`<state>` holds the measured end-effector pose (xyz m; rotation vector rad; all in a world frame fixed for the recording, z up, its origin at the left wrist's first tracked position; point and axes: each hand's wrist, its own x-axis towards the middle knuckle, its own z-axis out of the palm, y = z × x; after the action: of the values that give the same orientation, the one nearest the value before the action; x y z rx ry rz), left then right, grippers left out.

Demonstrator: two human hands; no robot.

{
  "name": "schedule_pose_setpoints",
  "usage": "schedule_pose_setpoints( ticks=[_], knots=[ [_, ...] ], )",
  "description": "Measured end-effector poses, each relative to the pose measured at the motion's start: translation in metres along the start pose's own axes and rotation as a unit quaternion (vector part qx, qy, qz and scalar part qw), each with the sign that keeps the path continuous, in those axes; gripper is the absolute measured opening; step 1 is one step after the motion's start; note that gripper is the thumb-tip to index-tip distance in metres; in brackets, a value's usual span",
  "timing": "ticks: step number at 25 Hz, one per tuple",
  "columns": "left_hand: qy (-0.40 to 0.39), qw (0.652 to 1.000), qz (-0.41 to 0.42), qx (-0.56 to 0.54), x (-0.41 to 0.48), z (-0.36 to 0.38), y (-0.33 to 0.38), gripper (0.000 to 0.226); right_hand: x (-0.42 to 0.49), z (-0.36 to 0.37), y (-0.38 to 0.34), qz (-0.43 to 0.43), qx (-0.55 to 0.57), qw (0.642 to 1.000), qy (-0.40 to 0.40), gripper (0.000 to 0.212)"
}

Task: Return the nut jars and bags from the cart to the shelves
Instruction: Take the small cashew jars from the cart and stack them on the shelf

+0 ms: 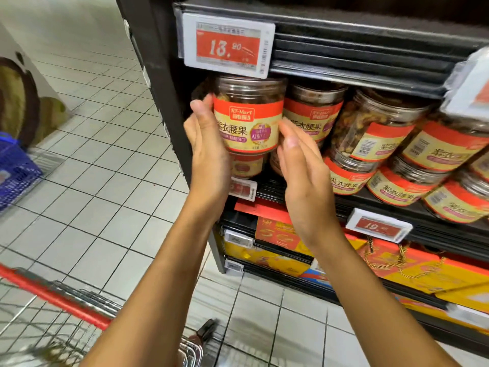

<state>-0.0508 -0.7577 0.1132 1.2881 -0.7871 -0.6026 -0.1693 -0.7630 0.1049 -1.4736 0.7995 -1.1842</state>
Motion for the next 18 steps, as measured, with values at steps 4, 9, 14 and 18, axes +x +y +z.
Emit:
schedule_pose_setpoints(
  ticks=[4, 9, 14, 18],
  knots=[
    [-0.081, 0.995, 0.011, -0.055, 0.003, -0.007, -0.012, 0.058, 0.009, 0.000, 0.010, 0.030, -0.106, 0.993, -0.033, 0.047],
    [-0.069, 0.996, 0.032, -0.037, -0.009, -0.016, -0.029, 0.061, 0.009, 0.002, 0.016, 0.030, -0.110, 0.993, 0.012, 0.049],
    [-0.069, 0.996, 0.030, -0.042, -0.007, -0.014, -0.031, 0.057, 0.017, 0.010, 0.016, 0.055, -0.123, 0.991, 0.021, 0.049],
    [-0.058, 0.998, 0.035, -0.003, -0.009, -0.013, -0.030, 0.048, 0.021, 0.008, 0.016, 0.094, -0.076, 0.993, -0.008, 0.039]
  ],
)
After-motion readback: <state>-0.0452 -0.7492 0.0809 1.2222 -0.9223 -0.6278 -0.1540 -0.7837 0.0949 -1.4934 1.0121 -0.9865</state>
